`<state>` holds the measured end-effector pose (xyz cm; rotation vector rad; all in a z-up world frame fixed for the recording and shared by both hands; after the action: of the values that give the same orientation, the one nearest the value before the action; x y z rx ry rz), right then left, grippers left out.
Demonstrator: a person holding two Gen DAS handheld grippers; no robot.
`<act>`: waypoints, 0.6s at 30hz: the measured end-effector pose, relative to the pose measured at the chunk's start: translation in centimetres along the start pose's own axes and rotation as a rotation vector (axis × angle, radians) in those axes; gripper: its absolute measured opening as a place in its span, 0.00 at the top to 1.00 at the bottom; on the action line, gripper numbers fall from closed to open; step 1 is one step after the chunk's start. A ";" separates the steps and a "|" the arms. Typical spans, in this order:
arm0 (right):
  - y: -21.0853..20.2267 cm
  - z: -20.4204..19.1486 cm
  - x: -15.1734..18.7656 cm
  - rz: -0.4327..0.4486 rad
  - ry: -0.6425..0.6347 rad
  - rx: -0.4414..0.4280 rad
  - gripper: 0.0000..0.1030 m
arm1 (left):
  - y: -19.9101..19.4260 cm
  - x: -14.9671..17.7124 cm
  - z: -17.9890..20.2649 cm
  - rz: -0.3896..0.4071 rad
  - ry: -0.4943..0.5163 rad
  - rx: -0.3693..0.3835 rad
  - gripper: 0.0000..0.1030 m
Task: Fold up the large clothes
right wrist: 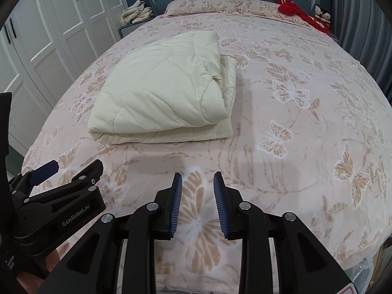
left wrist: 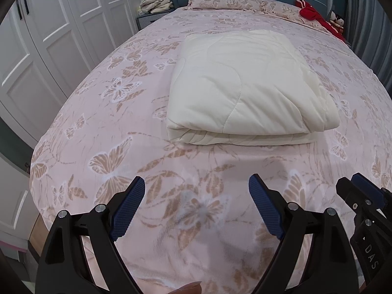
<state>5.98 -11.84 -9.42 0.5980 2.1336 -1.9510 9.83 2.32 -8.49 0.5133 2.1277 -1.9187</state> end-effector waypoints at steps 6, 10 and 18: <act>0.0 -0.2 0.3 -0.002 -0.007 0.003 0.73 | 0.0 0.1 0.0 0.002 -0.002 -0.002 0.18; 0.0 -0.1 0.4 -0.001 -0.014 0.007 0.73 | -0.1 0.2 0.1 0.003 -0.002 -0.002 0.18; -0.1 -0.3 0.9 0.002 -0.021 0.008 0.69 | 0.0 0.2 0.6 0.006 0.005 0.006 0.18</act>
<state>5.21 -11.38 -9.64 0.5786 2.1131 -1.9573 9.57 1.80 -8.65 0.5259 2.1213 -1.9233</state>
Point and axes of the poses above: each gripper's, at about its wrist camera, not at the fingertips, and y roughly the way its jaws point, z to its right, x to its underside, the point moved 5 cm from there along y, roughly the way its jaws point, and after that the axes turned 8 degrees about -z, right-handed, at the moved point
